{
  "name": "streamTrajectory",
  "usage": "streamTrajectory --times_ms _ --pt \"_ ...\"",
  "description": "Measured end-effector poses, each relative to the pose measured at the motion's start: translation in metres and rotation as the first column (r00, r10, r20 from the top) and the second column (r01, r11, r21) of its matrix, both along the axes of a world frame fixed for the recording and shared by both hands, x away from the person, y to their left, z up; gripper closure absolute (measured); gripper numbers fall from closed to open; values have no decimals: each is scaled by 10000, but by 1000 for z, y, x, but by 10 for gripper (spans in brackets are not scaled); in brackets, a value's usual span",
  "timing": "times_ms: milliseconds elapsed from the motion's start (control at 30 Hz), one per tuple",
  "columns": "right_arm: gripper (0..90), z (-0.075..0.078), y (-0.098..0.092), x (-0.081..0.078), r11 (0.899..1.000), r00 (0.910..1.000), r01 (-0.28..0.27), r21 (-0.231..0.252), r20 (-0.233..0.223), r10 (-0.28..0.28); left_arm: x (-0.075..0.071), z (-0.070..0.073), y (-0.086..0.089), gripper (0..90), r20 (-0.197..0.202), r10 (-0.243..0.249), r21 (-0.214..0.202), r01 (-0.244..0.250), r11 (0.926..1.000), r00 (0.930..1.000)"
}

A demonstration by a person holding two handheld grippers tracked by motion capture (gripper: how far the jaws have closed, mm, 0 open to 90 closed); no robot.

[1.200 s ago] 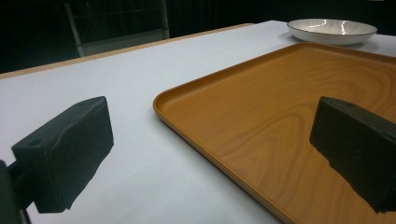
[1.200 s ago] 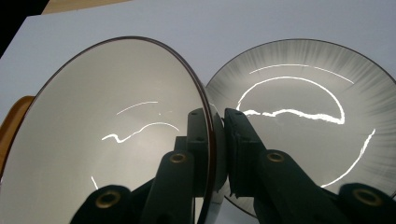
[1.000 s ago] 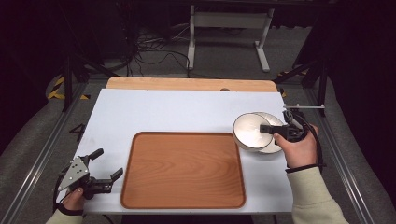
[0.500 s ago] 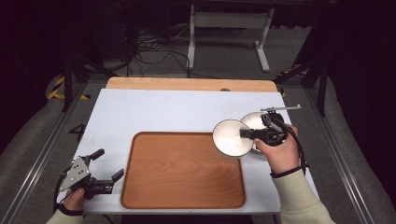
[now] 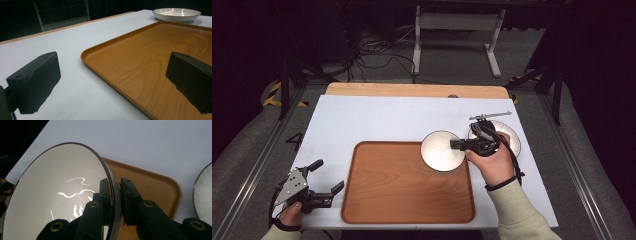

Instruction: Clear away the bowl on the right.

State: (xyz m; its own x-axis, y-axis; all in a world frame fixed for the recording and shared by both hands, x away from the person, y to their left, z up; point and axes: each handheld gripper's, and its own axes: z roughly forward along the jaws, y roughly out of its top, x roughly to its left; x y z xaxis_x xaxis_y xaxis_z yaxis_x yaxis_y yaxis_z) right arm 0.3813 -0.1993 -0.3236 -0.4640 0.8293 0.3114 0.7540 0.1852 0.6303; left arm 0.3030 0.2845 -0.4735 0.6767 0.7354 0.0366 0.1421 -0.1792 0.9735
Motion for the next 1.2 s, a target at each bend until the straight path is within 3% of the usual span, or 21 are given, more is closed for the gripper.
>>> streamTrajectory --times_ms 200,667,1200 --pt "809 -1 19 0 9985 9989 -473 -282 -73 471 0 0 0 3 -28 -3 -34 2 10000 10000" --pt "810 -2 49 -1 9954 9954 -959 -73 65 960 0 0 1 3 -5 -26 -28 26 10000 10000" --pt "806 -37 75 7 9883 9879 -1526 -39 -290 1524 0 0 2 3 -1 -46 -94 46 9999 10000"
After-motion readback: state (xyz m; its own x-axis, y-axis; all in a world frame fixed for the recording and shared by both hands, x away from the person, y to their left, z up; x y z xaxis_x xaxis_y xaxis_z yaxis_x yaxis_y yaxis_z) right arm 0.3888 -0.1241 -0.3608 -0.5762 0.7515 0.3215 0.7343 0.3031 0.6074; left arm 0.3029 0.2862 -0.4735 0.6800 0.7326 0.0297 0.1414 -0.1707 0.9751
